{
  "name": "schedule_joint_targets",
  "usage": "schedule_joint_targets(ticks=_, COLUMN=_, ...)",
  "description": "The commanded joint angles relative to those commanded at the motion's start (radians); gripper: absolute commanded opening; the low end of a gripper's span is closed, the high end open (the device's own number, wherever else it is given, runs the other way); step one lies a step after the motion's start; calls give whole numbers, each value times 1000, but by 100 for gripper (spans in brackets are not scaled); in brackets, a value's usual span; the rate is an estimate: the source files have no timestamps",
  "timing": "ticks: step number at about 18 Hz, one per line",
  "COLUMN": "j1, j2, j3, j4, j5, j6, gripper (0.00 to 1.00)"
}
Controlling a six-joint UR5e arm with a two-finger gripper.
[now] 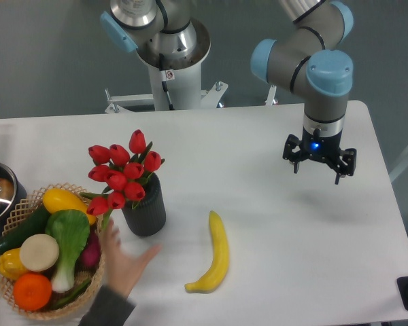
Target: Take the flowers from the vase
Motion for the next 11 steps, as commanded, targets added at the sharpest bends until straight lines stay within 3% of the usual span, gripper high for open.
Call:
schedule_joint_targets(ticks=8, j1=-2, j2=5, j3=-3, j4=9, j5=-15, j6=-3, gripper=100)
schedule_joint_targets(ticks=11, j1=-9, j2=18, j3=-56, j4=15, j5=-76, j6=-5, gripper=100)
